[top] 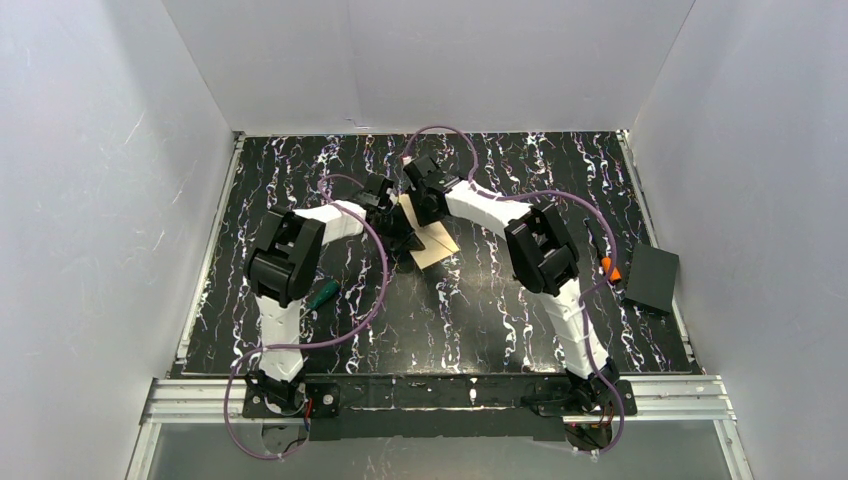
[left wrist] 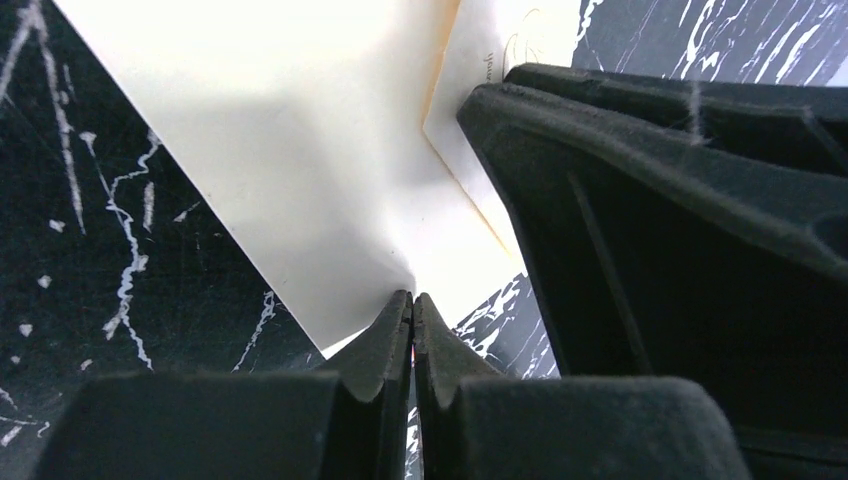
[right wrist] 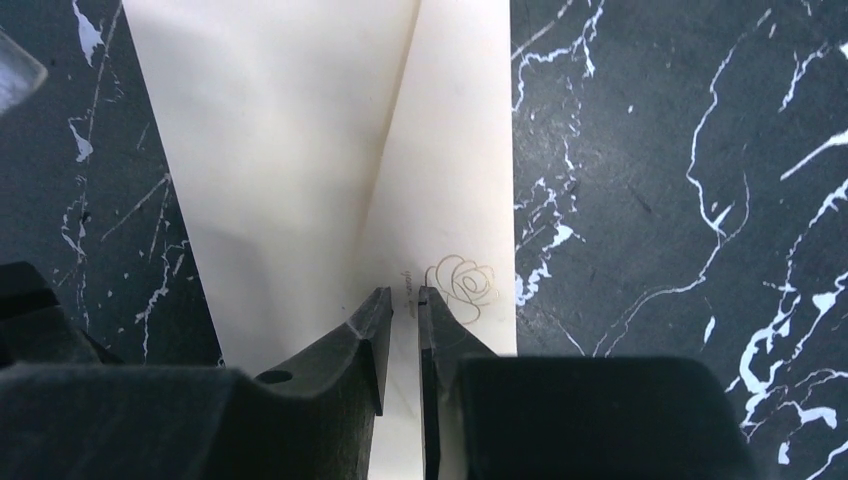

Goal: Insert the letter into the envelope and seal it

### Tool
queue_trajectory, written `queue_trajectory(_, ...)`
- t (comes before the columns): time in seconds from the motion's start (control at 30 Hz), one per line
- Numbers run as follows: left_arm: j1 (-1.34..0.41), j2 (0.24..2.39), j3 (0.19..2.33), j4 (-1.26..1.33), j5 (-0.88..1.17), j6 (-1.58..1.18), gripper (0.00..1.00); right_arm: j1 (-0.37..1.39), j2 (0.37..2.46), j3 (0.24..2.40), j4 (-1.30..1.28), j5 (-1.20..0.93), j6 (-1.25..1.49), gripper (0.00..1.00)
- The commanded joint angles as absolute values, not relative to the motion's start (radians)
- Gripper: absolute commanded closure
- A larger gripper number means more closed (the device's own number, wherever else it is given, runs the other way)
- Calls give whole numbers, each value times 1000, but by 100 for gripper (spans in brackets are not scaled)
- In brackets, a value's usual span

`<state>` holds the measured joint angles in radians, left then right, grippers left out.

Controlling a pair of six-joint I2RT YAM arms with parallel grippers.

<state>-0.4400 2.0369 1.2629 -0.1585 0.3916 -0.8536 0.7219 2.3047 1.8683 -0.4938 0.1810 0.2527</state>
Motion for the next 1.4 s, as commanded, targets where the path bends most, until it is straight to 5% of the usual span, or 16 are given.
queue_trajectory(0.0, -434, 2142, 1143, -342, 376, -833, 100, 728, 2384, 1924, -508, 156, 220, 77)
queue_trajectory(0.63, -368, 2173, 1045, -187, 556, -905, 100, 734, 2575, 2130, -623, 314, 259, 76)
queue_trajectory(1.23, -335, 2193, 1111, -202, 557, -924, 100, 717, 2303, 2130, -669, 101, 229, 66)
queue_trajectory(1.37, -334, 2198, 1117, -201, 557, -926, 100, 718, 2294, 2087, -667, 125, 237, 73)
